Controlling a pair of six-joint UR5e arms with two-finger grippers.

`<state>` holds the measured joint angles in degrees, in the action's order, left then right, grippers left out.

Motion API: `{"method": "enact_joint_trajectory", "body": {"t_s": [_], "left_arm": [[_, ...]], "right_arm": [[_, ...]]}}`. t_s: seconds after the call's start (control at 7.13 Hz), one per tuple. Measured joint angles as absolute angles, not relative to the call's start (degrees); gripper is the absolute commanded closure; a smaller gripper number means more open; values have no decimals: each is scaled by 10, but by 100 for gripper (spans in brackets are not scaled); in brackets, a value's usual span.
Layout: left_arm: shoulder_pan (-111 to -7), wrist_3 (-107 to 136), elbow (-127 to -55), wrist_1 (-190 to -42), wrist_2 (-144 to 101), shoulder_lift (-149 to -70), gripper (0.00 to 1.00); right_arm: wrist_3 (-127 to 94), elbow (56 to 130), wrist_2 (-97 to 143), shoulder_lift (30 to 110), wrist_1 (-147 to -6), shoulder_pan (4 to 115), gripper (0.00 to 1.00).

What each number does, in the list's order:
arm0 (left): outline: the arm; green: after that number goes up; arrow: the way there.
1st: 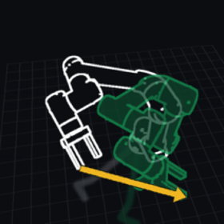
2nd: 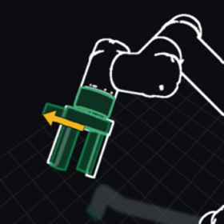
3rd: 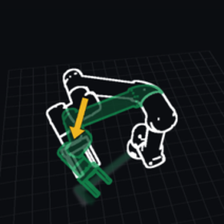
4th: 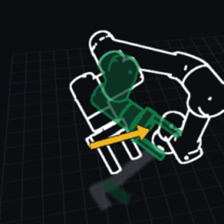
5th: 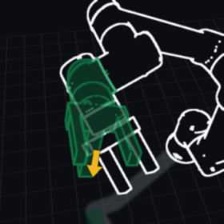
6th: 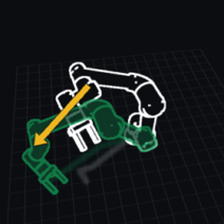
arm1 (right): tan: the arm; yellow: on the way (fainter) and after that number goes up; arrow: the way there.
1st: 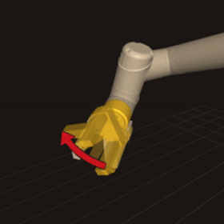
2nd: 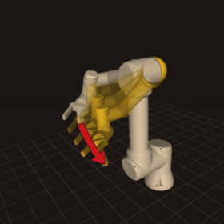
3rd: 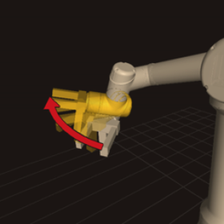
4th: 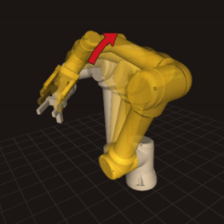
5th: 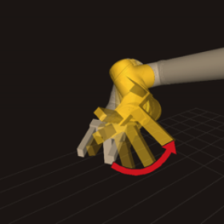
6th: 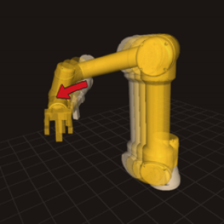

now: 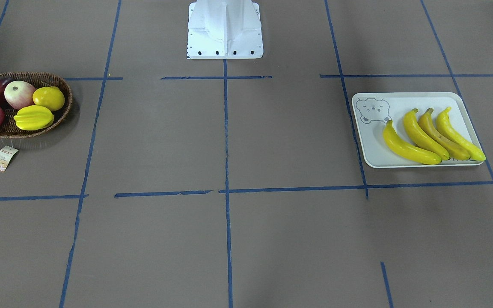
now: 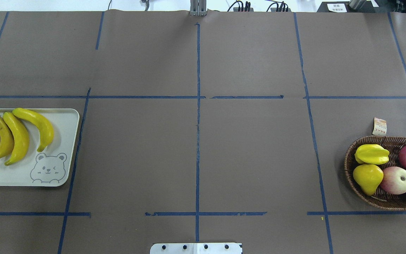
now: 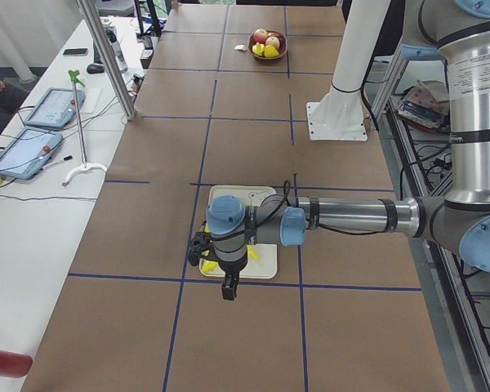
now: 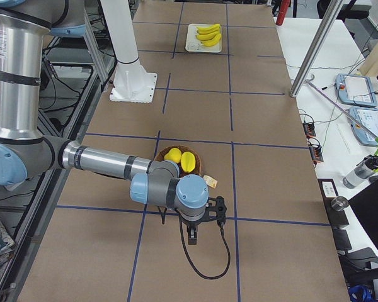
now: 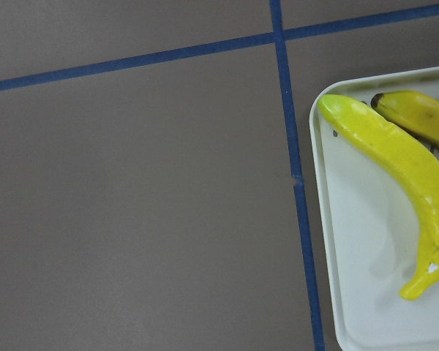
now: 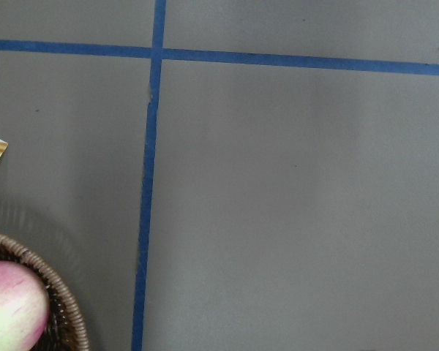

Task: Transfer all bananas from basket to plate

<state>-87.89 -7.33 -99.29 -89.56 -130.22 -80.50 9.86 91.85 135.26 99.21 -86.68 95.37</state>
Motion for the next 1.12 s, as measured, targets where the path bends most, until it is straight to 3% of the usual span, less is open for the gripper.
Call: {"method": "enact_joint_trajectory", "body": {"t_s": [1.12], "left_arm": [[-879,-74,-995,-895,-1305,-805,0]], "right_arm": [[44,952,1354,995,-869,952,1]]}}
